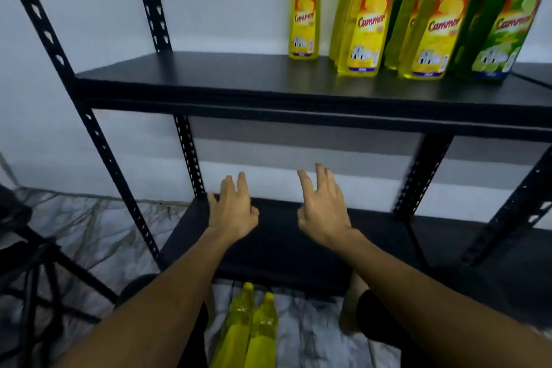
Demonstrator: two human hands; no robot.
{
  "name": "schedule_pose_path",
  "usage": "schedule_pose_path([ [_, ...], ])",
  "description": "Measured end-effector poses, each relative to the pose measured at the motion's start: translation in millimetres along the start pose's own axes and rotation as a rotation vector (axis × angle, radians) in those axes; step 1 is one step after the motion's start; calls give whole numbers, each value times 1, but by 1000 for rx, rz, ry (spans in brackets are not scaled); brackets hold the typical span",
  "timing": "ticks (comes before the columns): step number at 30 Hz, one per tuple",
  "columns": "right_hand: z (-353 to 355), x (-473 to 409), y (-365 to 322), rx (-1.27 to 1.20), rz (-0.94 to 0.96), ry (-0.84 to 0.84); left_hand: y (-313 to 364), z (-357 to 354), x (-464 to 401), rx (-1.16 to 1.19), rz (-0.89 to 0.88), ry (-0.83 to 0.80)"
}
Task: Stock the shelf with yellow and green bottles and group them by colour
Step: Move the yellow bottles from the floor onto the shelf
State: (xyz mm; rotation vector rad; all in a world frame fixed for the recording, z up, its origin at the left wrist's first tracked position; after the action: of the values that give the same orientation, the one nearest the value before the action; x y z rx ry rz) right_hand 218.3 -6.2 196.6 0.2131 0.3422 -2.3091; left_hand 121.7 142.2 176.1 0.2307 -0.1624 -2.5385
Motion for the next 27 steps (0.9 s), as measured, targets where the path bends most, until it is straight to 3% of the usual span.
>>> schedule_pose_path([
  [4, -119, 27, 34, -112, -183, -512, -39, -102, 26, 95, 166, -385],
  [6, -172, 44, 42, -162, -240, -712, -62, -142, 36, -1, 214, -413],
  [9, -233, 72, 40, -219, -278, -848, -71, -166, 55, -53, 203, -433],
  [13, -311, 127, 40, -258, -338, -1006, -68, -239, 86, 222, 239, -779],
  [15, -344, 155, 37, -297, -407, -1110, -79, -269, 99, 313, 320, -816],
  [19, -380, 180, 14, -358, -439, -1109, -94, -316, 119, 475, 406, -814],
  [22, -390, 189, -10, -331, -262, -1058, -101, -344, 137, 577, 546, -754],
  [24, -396, 198, -18, -296, -165, -1065, -110, -359, 150, 487, 653, -793],
  [27, -395, 201, -17, -286, -182, -1012, -108, -371, 157, 457, 690, -807],
])
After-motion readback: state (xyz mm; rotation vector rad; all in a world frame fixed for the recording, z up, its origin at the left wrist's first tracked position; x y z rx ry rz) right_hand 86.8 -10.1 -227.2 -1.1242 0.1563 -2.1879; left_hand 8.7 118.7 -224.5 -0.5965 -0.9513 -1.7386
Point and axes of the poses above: each hand's wrist, its own x-axis away from the middle knuckle, its own z-axis out of the back of the hand, y = z × x, the point moved 8 cm from there along -x, towards the middle knuckle, and after that the axes turned 5 degrees about -z, right-handed, at the moved point
